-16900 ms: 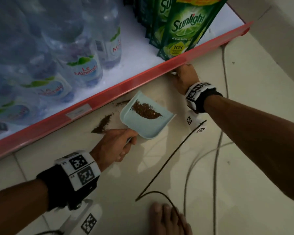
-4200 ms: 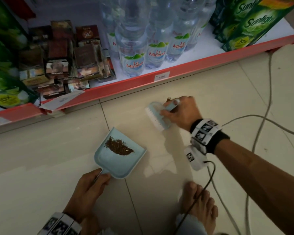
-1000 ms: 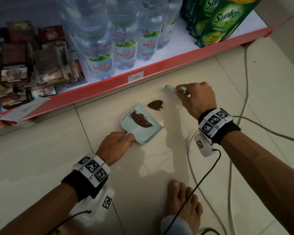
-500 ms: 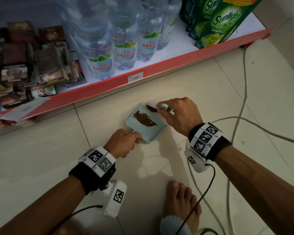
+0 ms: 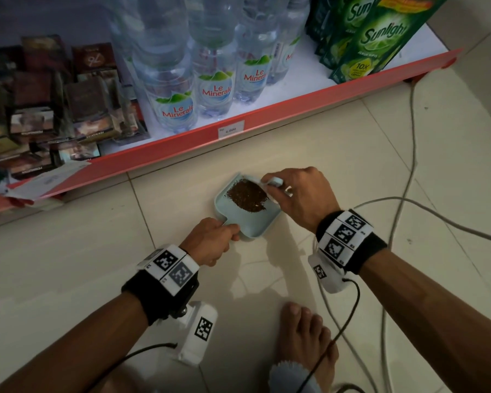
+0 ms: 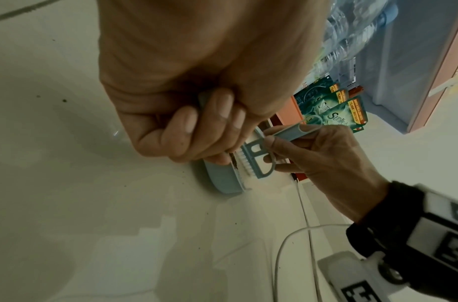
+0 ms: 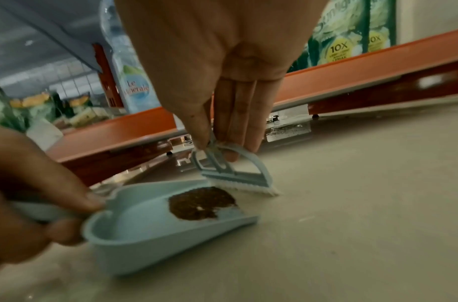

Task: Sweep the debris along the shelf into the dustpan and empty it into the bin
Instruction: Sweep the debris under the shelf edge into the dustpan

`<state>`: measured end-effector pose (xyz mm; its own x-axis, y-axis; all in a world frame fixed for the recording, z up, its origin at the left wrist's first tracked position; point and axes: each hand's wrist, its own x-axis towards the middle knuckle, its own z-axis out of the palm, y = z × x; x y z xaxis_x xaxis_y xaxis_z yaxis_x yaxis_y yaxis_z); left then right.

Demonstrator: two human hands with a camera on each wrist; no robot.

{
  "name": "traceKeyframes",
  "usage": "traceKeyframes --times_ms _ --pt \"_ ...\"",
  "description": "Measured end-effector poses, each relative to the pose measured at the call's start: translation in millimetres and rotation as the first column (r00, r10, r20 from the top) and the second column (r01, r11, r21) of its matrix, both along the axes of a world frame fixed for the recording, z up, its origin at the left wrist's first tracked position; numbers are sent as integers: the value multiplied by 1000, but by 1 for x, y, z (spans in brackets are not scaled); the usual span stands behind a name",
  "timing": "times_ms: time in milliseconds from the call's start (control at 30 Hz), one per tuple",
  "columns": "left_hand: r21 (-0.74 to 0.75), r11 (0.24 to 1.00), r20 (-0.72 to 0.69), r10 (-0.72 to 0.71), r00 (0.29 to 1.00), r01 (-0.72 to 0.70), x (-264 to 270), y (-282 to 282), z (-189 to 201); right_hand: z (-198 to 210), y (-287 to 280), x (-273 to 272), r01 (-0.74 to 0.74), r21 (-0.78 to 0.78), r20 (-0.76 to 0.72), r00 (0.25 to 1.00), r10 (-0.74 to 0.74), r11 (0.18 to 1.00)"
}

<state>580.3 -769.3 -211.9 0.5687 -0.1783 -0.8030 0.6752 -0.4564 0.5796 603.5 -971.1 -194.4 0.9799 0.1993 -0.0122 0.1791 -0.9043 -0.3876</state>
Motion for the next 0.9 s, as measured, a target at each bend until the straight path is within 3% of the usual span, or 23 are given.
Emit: traceKeyframes --times_ms 133,267,367,500,633,767,833,900 --pt "-8 1000 -10 6 1000 -6 -1 -1 0 6 1 -2 68 206 60 995 -82 976" --pt "-10 1000 -24 9 1000 -9 -1 -1 1 13 -6 8 118 45 124 985 -123 992" --pt "-16 1000 -21 13 1000 -13 -1 -1 2 10 -3 4 102 -88 45 994 -98 991" --pt "-38 999 2 21 1000 -21 -2 1 2 7 11 -12 37 28 -56 998 -35 999" --pt "-99 994 31 39 999 -36 -6 4 0 17 12 -10 51 160 30 998 -57 986" --pt "-119 992 54 47 997 -41 -14 12 -3 24 0 19 155 92 187 968 -170 984" --pt "-114 993 68 50 996 -42 -18 18 -4 21 -5 39 202 6 170 965 -200 979" --pt "-106 993 77 56 995 -48 -23 24 -5 16 -4 55 159 -74 97 984 -151 985"
